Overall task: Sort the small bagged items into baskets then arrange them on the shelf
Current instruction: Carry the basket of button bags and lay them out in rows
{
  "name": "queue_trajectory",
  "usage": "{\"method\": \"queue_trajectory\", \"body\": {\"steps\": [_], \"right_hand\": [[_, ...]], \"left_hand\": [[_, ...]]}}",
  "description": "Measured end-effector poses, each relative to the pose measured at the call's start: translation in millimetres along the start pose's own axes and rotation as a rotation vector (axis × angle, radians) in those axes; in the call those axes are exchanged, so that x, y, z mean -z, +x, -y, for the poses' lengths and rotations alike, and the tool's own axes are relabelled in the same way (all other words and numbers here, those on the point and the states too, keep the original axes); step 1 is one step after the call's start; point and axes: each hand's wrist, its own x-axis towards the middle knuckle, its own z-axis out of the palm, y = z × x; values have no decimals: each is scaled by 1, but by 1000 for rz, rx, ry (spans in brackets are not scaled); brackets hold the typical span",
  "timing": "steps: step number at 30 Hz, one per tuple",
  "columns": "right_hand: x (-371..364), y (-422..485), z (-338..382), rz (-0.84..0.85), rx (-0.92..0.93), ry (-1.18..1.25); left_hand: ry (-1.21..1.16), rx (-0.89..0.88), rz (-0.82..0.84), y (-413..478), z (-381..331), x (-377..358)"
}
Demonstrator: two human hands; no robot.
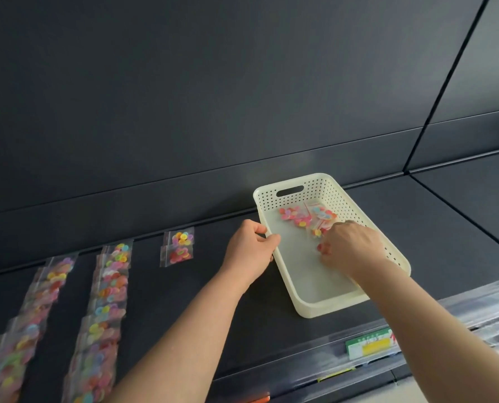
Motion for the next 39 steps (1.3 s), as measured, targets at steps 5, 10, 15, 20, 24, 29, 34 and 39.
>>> {"method": "queue_trajectory", "body": {"steps": [5, 10, 15, 20, 24, 29, 34, 39], "right_hand": [[3, -1, 2, -163, -54, 426], [36, -2, 24, -252, 55, 1002], [47, -2, 62, -118, 247, 1074], [40, -10, 110, 143, 163, 1586], [17, -16, 140, 376, 132, 1554], [8, -21, 167, 375, 73, 1618], [6, -18, 181, 315, 57, 1485], [-2, -13, 189, 332, -6, 1452]], "left_hand": [[-13, 10, 17, -4, -1, 3], [-109, -119, -58, -8, -4, 19], [-167, -239, -34, -17, -3, 52], [-291, -70, -146, -26, 22, 81], [-685, 124, -212, -33, 44, 98], [-725, 214, -212, -41, 67, 112], [-578, 237, -270, -41, 84, 122], [-452, 280, -351, -30, 100, 125]]}}
